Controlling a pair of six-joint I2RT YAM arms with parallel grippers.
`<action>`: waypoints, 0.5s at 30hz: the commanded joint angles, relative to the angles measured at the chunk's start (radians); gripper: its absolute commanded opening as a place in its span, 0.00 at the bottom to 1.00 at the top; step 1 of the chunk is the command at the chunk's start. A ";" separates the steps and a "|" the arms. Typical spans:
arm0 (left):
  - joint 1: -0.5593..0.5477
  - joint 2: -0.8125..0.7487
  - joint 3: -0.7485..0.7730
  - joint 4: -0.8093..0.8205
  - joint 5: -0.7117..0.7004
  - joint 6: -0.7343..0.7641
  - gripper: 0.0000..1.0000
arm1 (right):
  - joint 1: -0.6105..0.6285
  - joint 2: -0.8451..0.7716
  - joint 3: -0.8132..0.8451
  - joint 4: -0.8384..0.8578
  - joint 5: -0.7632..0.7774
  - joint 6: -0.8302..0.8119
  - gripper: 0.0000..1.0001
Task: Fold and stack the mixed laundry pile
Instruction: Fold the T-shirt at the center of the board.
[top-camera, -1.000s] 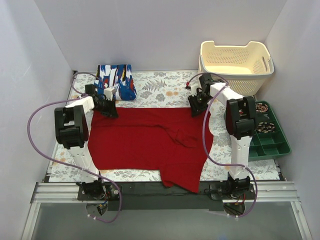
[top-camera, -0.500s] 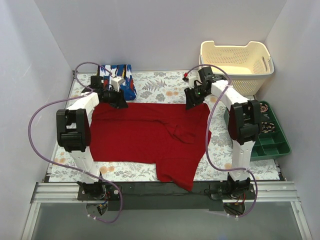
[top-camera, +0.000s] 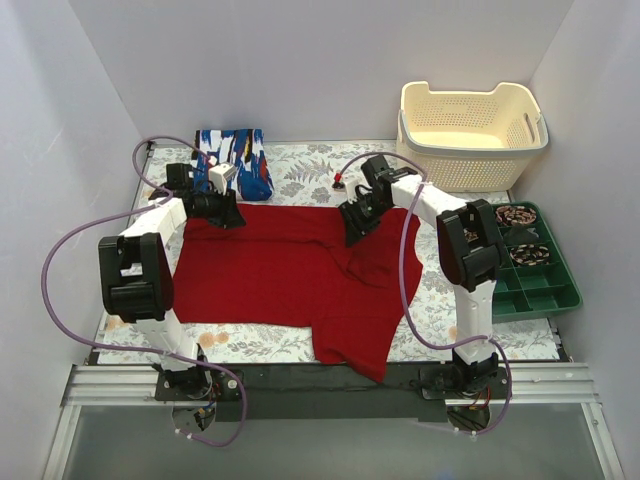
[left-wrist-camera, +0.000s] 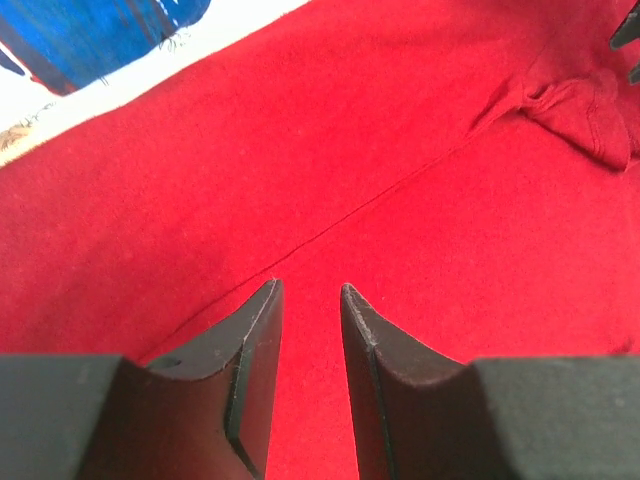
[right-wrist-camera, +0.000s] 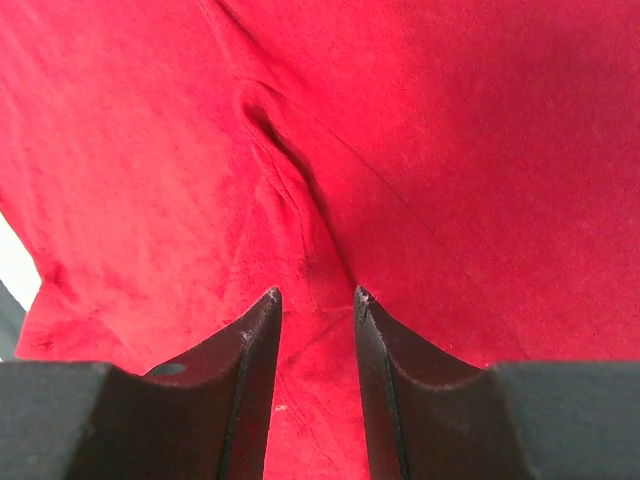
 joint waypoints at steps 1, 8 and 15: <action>0.009 -0.065 -0.026 -0.002 0.002 0.033 0.29 | 0.011 0.009 -0.013 -0.009 0.025 0.006 0.41; 0.011 -0.065 -0.024 0.000 0.006 0.036 0.29 | 0.028 0.030 -0.028 -0.012 0.042 -0.007 0.43; 0.012 -0.065 -0.029 -0.003 -0.007 0.044 0.29 | 0.042 0.040 -0.033 -0.020 0.019 -0.014 0.42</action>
